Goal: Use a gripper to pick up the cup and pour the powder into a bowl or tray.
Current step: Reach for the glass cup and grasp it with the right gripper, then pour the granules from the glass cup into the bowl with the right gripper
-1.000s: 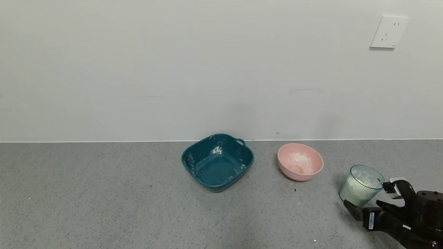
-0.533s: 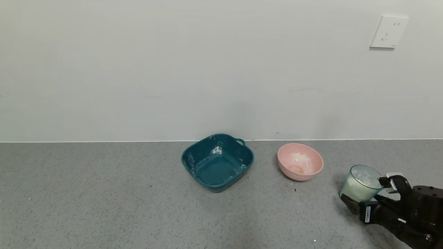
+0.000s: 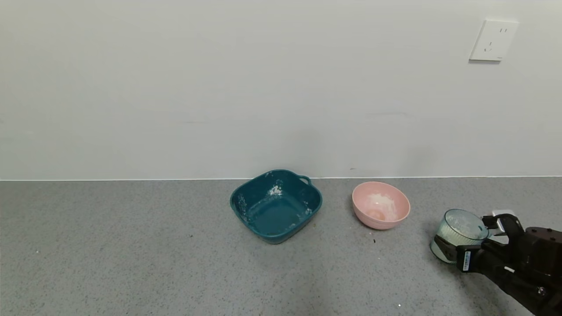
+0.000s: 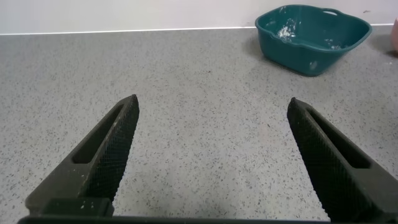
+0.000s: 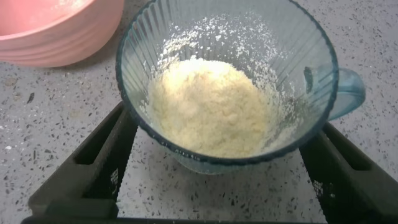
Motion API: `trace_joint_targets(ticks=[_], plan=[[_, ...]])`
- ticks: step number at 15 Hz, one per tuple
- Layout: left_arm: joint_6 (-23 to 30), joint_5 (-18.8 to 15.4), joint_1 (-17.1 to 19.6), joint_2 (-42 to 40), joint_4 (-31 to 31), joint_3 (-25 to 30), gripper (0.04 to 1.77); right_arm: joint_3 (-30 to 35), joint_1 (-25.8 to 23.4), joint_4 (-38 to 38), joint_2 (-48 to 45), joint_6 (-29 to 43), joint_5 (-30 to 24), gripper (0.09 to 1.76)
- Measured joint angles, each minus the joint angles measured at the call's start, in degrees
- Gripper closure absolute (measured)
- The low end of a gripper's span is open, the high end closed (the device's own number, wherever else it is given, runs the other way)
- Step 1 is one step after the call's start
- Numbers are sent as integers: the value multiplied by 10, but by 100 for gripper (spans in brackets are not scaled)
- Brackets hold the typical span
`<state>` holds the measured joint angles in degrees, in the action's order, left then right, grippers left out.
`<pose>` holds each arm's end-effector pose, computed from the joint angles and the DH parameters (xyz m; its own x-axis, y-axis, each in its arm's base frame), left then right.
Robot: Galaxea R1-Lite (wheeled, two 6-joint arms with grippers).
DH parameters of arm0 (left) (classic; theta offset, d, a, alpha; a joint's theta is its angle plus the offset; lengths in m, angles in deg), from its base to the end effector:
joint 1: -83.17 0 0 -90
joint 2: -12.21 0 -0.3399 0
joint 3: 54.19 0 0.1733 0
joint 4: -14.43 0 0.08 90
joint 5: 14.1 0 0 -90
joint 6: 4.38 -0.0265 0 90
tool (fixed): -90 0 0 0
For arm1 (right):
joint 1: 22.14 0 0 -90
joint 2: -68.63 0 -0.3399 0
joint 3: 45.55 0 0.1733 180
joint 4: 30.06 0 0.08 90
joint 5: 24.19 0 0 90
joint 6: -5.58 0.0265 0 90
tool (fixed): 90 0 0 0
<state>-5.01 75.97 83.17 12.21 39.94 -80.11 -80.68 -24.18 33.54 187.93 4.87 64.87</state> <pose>-0.0775 0.0000 0.0765 1.0000 0.0012 0.0072 -0.0013 0.9999 0.0110 0.2835 -0.0097 0.0866 0.9361 -0.0169 -0.3513 0.0159 0.9999 -0.0058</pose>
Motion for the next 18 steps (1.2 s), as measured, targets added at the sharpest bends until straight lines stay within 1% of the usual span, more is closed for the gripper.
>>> trace_joint_targets(ticks=[7,12,13,14,15,18], plan=[[0,0,0,0,0,0,9,-25,-4,0,26,-6,0,14],[0,0,0,0,0,0,9,-30,-3,0,29,-7,0,14],[0,0,0,0,0,0,9,-30,-3,0,29,-7,0,32],[0,0,0,0,0,0,9,-30,-3,0,29,-9,0,44],[0,0,0,0,0,0,9,-30,-3,0,29,-11,0,47],[0,0,0,0,0,0,9,-30,-3,0,29,-13,0,49]])
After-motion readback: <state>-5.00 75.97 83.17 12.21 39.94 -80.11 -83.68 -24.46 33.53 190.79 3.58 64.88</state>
